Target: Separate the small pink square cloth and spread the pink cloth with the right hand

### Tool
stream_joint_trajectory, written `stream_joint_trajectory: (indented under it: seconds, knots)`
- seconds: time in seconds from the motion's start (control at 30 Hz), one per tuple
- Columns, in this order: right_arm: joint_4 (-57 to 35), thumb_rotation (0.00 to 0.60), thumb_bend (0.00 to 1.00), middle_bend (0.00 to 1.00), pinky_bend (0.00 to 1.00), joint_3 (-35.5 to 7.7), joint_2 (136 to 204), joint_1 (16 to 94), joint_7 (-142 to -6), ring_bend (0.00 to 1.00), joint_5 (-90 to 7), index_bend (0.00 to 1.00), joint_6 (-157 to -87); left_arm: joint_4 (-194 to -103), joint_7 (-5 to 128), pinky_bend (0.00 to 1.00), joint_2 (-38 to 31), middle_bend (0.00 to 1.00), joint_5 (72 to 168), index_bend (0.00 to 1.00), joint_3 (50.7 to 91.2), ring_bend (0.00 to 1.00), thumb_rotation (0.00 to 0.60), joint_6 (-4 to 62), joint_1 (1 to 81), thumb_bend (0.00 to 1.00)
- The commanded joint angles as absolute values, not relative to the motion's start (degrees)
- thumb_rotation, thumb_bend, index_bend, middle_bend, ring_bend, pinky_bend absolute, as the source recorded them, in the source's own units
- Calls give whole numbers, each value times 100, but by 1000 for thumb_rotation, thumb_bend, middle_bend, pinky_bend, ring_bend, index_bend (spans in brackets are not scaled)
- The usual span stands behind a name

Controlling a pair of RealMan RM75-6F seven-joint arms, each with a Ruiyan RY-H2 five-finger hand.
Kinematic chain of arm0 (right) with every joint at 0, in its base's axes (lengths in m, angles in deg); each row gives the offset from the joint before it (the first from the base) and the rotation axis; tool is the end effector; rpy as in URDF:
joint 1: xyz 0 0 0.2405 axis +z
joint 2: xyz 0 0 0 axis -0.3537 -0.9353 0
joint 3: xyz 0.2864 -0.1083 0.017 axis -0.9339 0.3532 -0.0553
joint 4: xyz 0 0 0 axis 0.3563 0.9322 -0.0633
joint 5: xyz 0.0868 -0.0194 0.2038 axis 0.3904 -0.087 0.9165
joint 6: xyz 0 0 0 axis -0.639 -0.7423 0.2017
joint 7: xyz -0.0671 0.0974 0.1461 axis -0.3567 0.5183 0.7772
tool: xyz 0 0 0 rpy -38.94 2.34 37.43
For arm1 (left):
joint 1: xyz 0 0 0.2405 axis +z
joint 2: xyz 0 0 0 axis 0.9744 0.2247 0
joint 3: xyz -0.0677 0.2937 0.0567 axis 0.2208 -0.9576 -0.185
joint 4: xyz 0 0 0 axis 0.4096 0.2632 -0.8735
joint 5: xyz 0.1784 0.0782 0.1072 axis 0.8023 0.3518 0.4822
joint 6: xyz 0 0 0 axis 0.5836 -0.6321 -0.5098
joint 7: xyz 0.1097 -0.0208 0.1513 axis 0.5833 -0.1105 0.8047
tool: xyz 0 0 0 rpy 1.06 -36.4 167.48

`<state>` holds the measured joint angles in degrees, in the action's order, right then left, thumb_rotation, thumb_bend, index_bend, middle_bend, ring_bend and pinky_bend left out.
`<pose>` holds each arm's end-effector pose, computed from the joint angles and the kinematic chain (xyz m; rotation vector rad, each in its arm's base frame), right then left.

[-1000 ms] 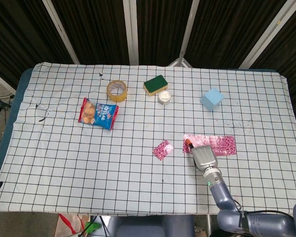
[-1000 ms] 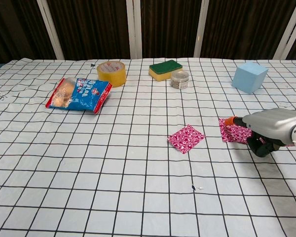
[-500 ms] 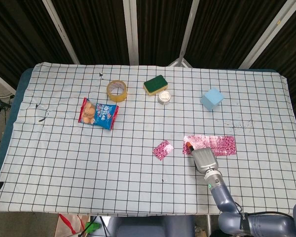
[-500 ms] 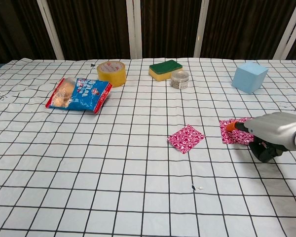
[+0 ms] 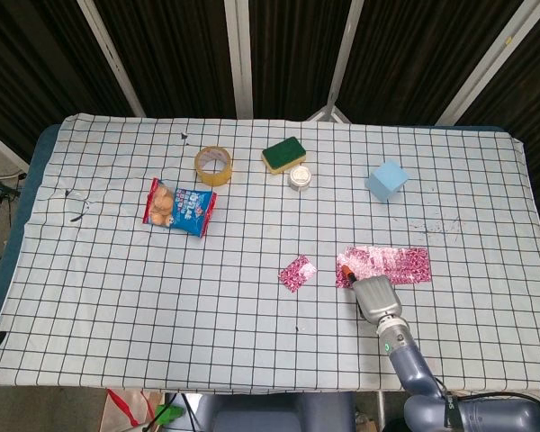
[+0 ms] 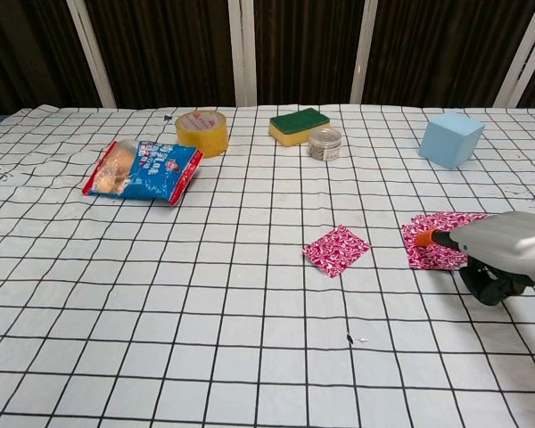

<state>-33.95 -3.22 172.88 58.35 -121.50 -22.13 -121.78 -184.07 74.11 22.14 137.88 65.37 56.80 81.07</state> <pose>-0.2551 -0.3398 -0.0520 1.8764 -0.9541 0.4019 -0.3538 0.1697 0.2137 -1.1791 -0.9134 -0.7105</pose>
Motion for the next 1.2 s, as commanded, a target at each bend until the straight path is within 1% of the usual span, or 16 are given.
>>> stream_joint_trajectory:
  seconds: [0.03, 0.77, 1.2]
  knots:
    - [-3427, 600, 785, 833, 538, -281, 17268, 5803, -12130, 775, -2259, 109, -12201, -18408, 7412, 101, 2213, 0, 13789, 149, 6537, 0, 600, 5683, 8107, 259]
    - [-3893, 600, 785, 833, 537, 229, 17216, 5495, -12421, 775, -2707, 111, -12631, -18405, 7350, 101, 2240, 0, 13801, 149, 6529, 0, 600, 5685, 8113, 259]
    - [-4320, 600, 785, 833, 538, 598, 16988, 5178, -12335, 775, -3211, 116, -12882, -18412, 7394, 101, 2227, 0, 13820, 148, 6515, 0, 600, 5657, 8093, 259]
